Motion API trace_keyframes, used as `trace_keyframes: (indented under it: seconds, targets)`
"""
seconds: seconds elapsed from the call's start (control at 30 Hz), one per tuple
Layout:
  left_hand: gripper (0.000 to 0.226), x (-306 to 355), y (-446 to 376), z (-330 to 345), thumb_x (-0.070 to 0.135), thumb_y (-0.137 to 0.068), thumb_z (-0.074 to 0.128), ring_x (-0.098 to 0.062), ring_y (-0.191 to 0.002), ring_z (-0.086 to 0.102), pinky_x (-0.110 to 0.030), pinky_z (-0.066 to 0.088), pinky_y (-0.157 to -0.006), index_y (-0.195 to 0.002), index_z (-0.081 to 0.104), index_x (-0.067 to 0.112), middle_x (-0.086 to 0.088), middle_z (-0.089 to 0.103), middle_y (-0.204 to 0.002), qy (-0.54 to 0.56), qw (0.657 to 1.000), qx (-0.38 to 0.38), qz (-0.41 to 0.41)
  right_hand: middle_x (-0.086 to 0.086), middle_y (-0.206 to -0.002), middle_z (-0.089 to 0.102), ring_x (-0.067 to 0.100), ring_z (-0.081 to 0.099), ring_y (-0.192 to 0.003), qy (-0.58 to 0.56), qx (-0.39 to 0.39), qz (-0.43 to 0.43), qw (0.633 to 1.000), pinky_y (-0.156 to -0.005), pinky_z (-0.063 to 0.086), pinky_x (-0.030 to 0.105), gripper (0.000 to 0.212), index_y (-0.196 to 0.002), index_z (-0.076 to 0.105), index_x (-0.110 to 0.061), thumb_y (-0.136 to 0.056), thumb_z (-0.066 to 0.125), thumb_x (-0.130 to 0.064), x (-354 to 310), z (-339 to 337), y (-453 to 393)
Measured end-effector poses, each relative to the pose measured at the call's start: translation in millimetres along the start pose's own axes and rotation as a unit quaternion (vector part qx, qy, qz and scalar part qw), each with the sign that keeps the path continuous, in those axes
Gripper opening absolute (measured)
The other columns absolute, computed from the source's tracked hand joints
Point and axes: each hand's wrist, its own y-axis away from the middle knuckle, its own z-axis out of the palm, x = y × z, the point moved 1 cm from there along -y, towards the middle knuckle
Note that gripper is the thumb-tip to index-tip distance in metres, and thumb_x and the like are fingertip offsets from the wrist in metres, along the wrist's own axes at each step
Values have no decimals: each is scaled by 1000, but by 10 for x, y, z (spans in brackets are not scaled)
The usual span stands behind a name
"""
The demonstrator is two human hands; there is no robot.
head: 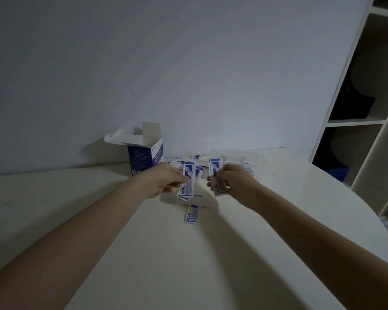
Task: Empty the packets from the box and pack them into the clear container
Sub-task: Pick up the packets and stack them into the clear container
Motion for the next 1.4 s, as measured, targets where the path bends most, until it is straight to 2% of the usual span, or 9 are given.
trace_keyframes:
  seconds: [0.23,0.47,0.6,0.7,0.87,1.0,1.07,1.17,1.4]
  targets:
    - [15,-133,7,26,-1,-82,64,-9,-62,51,-17,39,-44,-88,60,11,-4,60,-74,105,994,26,-11,8,-79,57,18,56,-74,-70,-78,77,992,-67,48,28,22,-75,53,-6,-93,45,3,14,334,3]
    - [19,-122,53,3,-8,-82,62,-12,-77,63,-13,55,-58,-93,64,7,-6,65,-88,158,987,-26,22,8,-74,56,17,56,-69,12,-26,60,998,-62,47,25,23,-69,51,-9,-88,54,4,41,383,-66]
    - [16,-161,106,-61,-5,-82,64,-13,-78,62,-12,55,-58,-97,64,-2,-10,64,-93,178,984,-14,26,18,-92,61,27,61,-87,47,67,-2,997,-82,52,39,10,-87,57,-4,-84,59,5,5,255,-95]
    - [13,-163,116,-82,-8,-84,60,-12,-71,59,-8,51,-49,-78,61,4,-8,61,-80,174,983,34,38,16,-88,62,23,60,-77,21,47,-30,998,-75,52,34,21,-109,59,8,-88,53,5,-48,204,-104]
    - [18,1,134,124,-15,-85,53,-12,-72,63,-12,56,-63,-101,62,-12,-9,64,-82,146,986,-24,75,11,-75,58,18,53,-66,134,-34,-69,988,-65,44,27,18,-80,63,6,-90,50,1,-39,348,-57]
    - [25,39,118,178,0,-86,61,-15,-77,60,-17,53,-72,-110,63,-6,-4,62,-87,-53,991,-14,123,16,-90,61,25,56,-81,268,61,-134,952,-69,42,29,20,-94,66,3,-93,52,-10,-139,252,-83]
    - [32,-38,116,184,21,-82,68,-12,-88,56,-21,46,-78,-112,64,13,4,58,-98,-283,950,-21,128,18,-101,61,32,59,-92,439,65,-164,881,-64,37,27,24,-105,62,2,-95,46,-13,-186,116,-85]
    - [37,-149,125,214,33,-81,67,-15,-96,54,-25,43,-83,-114,61,20,2,57,-109,-421,895,-28,142,19,-113,60,32,57,-103,606,1,-151,781,-70,35,26,22,-109,56,-1,-96,42,-11,-70,-46,-74]
    - [19,-131,49,206,14,-91,50,-26,-93,60,-31,43,-72,-98,66,6,-9,64,-96,-510,829,61,222,10,-95,58,17,49,-84,549,-4,-148,822,-55,32,19,12,-100,61,-8,-90,55,-12,237,-208,-23]
